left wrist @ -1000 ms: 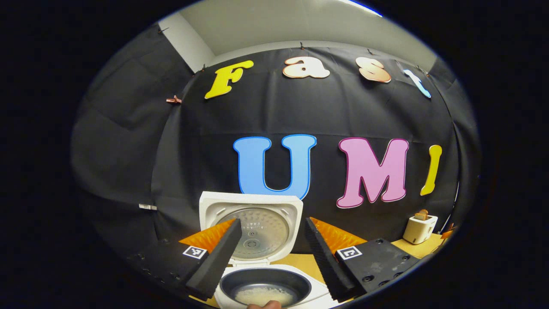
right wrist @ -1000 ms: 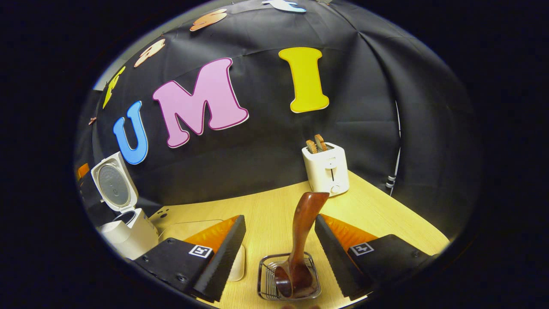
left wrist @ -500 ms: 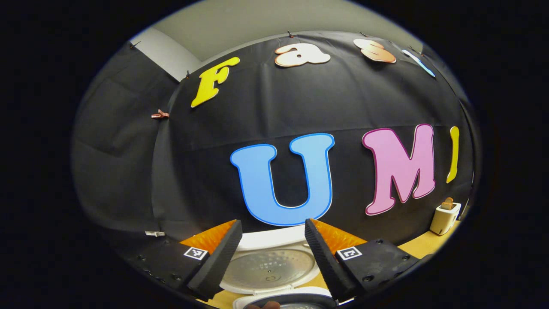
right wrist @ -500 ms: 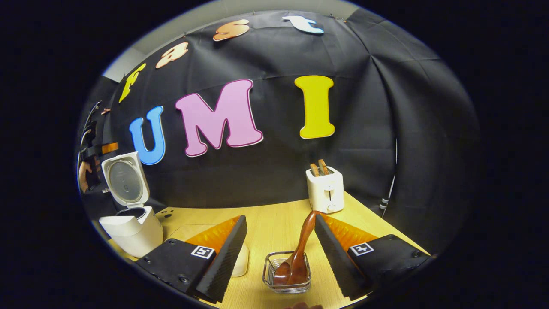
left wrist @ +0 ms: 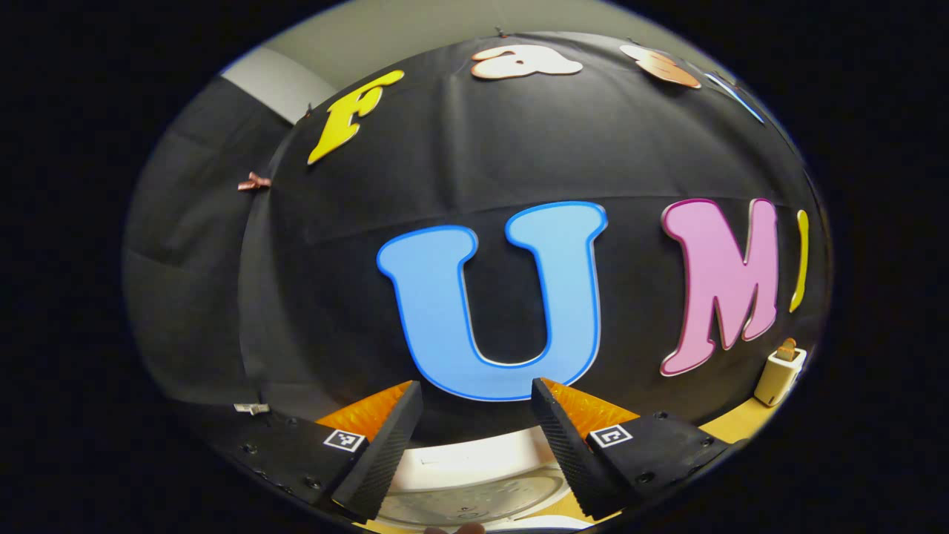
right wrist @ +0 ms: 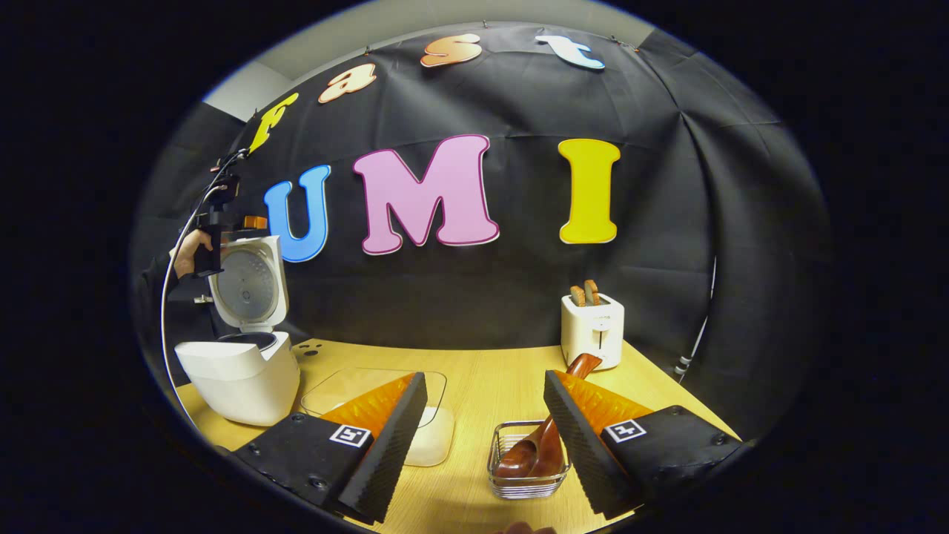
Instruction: Close the left gripper, press the button to open the rice cooker; take a wooden spoon from the chopstick holder with the right hand, scoop a spoonful of rice and pour it into the rice cooker, then put the wooden spoon back into the chopstick holder.
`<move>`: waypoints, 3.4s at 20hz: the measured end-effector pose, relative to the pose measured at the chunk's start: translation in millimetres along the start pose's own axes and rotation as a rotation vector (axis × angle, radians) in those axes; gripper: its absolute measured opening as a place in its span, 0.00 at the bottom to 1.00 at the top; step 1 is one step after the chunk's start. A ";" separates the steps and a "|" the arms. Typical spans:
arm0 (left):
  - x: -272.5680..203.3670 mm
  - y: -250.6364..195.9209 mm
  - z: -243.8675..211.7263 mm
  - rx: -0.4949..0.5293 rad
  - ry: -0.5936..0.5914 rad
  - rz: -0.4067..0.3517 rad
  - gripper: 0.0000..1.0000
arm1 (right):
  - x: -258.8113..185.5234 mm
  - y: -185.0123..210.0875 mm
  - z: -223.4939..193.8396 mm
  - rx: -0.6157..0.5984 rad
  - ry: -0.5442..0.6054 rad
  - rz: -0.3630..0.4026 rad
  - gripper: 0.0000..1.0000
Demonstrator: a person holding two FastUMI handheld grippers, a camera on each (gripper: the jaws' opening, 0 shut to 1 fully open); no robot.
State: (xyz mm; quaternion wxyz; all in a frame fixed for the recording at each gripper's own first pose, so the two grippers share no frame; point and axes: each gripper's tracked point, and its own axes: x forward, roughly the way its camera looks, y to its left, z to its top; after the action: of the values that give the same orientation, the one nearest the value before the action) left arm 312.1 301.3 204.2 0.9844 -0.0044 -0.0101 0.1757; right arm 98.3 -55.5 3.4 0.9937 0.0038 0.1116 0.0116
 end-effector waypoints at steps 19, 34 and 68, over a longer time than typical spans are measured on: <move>-83.9 -23.6 -49.3 -0.058 0.294 -0.062 0.95 | -11.8 32.2 -17.4 0.001 -0.037 0.099 0.98; -212.5 -68.1 -170.7 -0.059 0.400 -0.113 0.94 | -52.2 47.0 -35.4 0.003 -0.039 0.172 0.98; -267.1 -119.2 -185.6 -0.049 0.196 -0.168 0.96 | -68.9 13.9 -49.4 0.018 -0.051 0.003 0.98</move>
State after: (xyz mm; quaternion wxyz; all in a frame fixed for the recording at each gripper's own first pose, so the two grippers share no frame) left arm 106.7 96.1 15.1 0.9915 -0.0447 0.0815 0.0910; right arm 19.9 -43.0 -29.3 0.9961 0.0132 0.0862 0.0118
